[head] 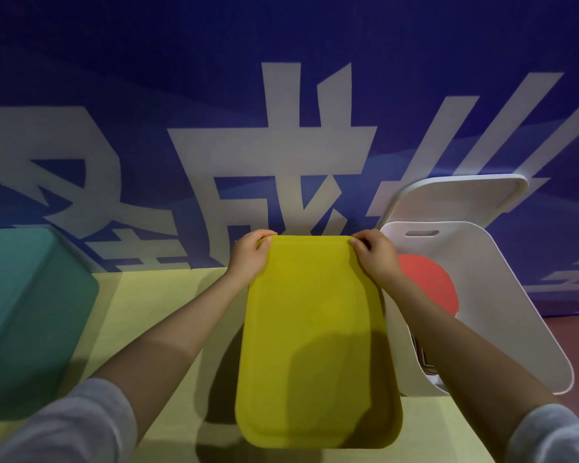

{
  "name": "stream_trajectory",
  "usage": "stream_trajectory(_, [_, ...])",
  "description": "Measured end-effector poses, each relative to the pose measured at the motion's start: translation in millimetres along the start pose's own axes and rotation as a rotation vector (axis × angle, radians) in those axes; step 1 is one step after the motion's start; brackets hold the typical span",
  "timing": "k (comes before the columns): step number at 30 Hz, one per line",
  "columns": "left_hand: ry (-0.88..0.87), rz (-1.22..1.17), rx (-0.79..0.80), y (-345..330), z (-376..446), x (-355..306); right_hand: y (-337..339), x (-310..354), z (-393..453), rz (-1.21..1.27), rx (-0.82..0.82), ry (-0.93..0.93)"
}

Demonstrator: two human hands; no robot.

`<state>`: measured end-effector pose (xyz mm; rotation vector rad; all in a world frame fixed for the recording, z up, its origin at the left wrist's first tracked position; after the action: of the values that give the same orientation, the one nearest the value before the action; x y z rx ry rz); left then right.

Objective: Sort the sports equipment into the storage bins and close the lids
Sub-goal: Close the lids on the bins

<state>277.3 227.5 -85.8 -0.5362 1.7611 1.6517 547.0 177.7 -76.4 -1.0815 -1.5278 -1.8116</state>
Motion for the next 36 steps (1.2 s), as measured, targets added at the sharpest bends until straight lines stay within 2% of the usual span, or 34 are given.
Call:
stream_trajectory(4, [0.002,-0.001,-0.045,12,1,6,-5,10,1,-0.048,0.006,0.056])
stream_trajectory(9, [-0.027,-0.028,0.096,-4,-3,10,-6,23,4,-0.028,-0.025,0.103])
stream_trajectory(13, [0.116,-0.189,-0.01,2,-17,27,4,34,5,0.052,-0.057,0.116])
stream_trajectory(16, [0.219,-0.386,-0.001,0,-31,30,9,46,6,0.127,-0.07,0.132])
stream_trajectory(19, [0.237,-0.482,-0.008,8,-36,24,15,56,7,0.189,-0.09,0.145])
stream_trajectory(28, [0.295,-0.252,0.054,3,-10,23,-13,11,11,0.123,-0.008,-0.022])
stream_trajectory(36, [0.289,-0.333,0.076,-4,-7,33,-24,-10,0,0.118,0.029,-0.093])
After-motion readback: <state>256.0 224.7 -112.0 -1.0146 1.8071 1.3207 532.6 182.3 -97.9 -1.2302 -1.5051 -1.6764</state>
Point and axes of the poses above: each hand's wrist, its own z-axis towards the middle knuckle, its own y-axis out of the back of the hand, x = y × z, the point moved 9 cm from there along z, towards the middle knuckle, and after that the axes turned 12 degrees about z, right-handed, at the moved point
